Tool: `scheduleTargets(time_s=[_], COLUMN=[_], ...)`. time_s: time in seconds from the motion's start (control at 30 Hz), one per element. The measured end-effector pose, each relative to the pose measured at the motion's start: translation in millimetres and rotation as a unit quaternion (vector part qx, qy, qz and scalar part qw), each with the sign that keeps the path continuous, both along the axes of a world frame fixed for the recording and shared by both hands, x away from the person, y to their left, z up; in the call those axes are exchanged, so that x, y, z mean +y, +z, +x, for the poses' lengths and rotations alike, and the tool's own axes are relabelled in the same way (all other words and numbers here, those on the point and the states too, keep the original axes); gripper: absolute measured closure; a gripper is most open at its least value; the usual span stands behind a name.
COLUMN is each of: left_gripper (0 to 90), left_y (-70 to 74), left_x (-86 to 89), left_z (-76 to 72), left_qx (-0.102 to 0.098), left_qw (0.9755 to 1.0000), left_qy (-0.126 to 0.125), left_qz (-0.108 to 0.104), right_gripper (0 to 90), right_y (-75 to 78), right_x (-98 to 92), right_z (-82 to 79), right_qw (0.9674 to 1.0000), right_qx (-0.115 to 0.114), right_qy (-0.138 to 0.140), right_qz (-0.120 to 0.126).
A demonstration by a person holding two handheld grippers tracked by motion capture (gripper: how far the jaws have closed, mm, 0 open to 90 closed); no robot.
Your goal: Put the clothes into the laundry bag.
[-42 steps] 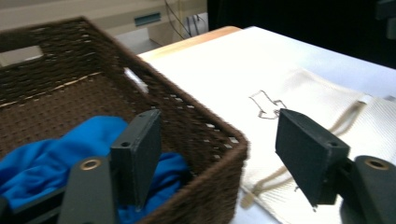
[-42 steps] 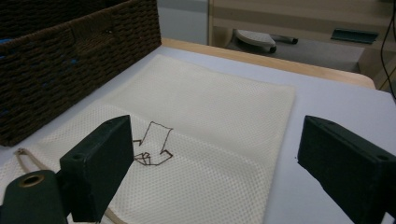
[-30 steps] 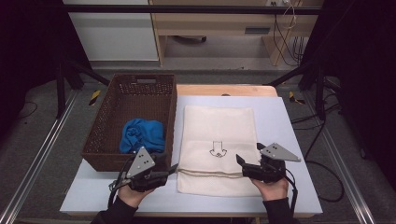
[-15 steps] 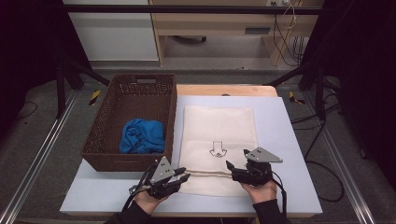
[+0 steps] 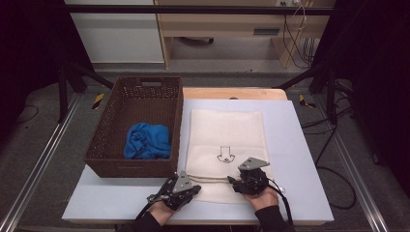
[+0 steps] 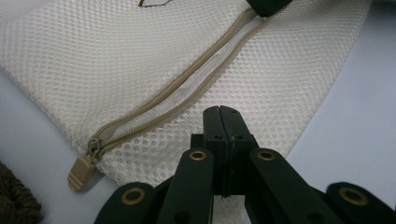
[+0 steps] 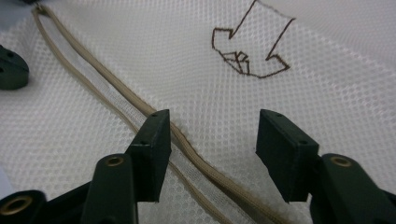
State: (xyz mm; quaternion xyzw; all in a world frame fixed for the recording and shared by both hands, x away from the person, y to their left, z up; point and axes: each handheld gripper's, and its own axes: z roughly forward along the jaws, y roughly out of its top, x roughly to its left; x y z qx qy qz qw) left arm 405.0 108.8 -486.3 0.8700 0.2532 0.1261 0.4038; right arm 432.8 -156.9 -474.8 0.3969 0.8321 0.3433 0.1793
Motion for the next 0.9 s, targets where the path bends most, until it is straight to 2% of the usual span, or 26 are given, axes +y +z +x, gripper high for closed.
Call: scheduleTargets(time_s=[0.13,0.2,0.27,0.3,0.47,0.57,0.63,0.67,0.73,0.9], left_gripper=[88.9,88.9,88.9,88.9,88.9,88.9,88.8,88.9,88.8,88.8], left_y=[-0.7,-0.8,-1.0,-1.1,-1.2,-1.0,-1.1,-1.2,-1.2,-1.2], left_x=[-2.0,-2.3,-3.5,-3.6,-3.3,-2.8,-2.9,-3.3,-3.4,-3.0], left_z=[-3.3,-3.8,-5.4,-5.6,-5.1,-4.4,-4.5,-5.0,-5.1,-4.5], left_qx=[-0.014,-0.014,-0.022,-0.023,-0.021,-0.018,-0.018,-0.02,-0.021,-0.018], left_qw=[0.9999,0.9999,0.9997,0.9996,0.9997,0.9998,0.9998,0.9997,0.9997,0.9998], left_qy=[0.003,0.006,0.007,0.006,0.006,0.006,0.006,0.006,0.006,0.006], left_qz=[0.007,0.007,0.011,0.012,0.01,0.009,0.009,0.01,0.011,0.009], right_gripper=[52.4,53.3,55.6,56.9,60.0,67.5,69.0,73.0,76.6,85.9], right_y=[-2.9,-3.4,-4.2,-4.3,-4.5,-3.5,-2.9,-1.3,-0.8,-0.7], right_x=[1.1,1.2,2.7,4.1,4.9,6.4,6.2,5.7,5.5,4.3], right_z=[2.7,3.3,5.3,8.5,11.4,7.8,6.7,3.9,2.4,5.4], right_qw=[0.9999,0.9999,0.9999,1.0,1.0,0.9999,0.9999,0.9997,0.9996,0.9996], right_qx=[0.009,0.009,0.012,0.008,0.005,0.003,0.005,0.01,0.008,0.009], right_qy=[0.003,0.003,-0.002,0.005,0.003,0.007,0.011,0.011,0.012,0.005], right_qz=[0.006,0.009,0.008,0.0,0.0,-0.009,-0.011,-0.016,-0.026,-0.025])
